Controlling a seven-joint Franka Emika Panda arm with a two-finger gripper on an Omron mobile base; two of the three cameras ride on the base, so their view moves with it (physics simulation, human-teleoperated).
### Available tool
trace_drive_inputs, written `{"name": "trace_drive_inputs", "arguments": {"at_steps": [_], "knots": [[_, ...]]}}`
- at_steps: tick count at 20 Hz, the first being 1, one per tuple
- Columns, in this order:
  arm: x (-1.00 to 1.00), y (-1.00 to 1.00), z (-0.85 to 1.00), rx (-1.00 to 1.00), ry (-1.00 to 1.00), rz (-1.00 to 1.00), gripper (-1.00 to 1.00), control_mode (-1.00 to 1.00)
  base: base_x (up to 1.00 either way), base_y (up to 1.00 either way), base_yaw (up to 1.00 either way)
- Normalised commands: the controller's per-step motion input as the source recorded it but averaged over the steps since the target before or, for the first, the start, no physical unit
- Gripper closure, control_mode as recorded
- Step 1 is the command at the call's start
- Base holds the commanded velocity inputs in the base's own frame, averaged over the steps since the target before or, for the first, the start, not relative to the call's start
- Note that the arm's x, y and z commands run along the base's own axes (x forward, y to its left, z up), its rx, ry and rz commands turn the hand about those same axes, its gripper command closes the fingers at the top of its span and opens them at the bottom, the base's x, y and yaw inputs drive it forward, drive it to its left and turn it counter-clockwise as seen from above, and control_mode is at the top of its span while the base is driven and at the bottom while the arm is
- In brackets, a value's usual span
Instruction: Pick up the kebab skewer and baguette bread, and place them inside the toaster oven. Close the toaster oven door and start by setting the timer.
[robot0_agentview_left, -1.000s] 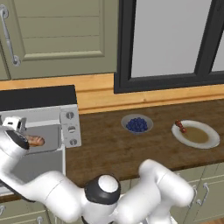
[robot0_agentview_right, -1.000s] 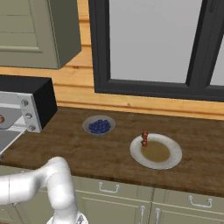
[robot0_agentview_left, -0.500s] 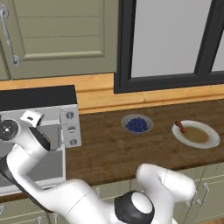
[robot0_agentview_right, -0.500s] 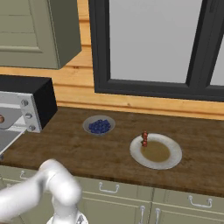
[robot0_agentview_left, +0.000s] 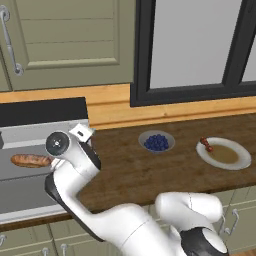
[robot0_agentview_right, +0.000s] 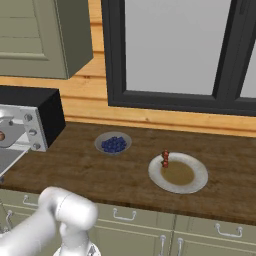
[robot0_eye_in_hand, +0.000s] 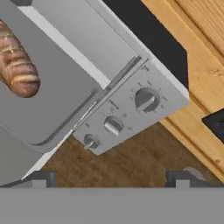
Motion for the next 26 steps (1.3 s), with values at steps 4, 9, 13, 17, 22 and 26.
{"name": "trace_drive_inputs", "arguments": {"at_steps": [4,9,13,17,22,26], "knots": [[0.00,-0.87,0.00,0.33,0.00,-0.64,-1.00,-1.00,0.00,0.00,0.00],[0.00,-0.55,0.00,0.39,0.00,-0.72,-1.00,-1.00,0.00,0.00,0.00],[0.00,-0.73,0.00,0.55,0.00,-0.63,-1.00,-1.00,0.00,0.00,0.00],[0.00,-0.87,0.00,0.62,-0.06,-0.52,-1.00,-1.00,0.00,0.00,0.00],[0.00,-1.00,0.00,0.49,-0.15,-0.39,-1.00,-1.00,0.00,0.00,0.00],[-0.01,-1.00,0.00,0.26,-0.08,-0.22,-1.00,-1.00,0.00,0.00,0.00]]}}
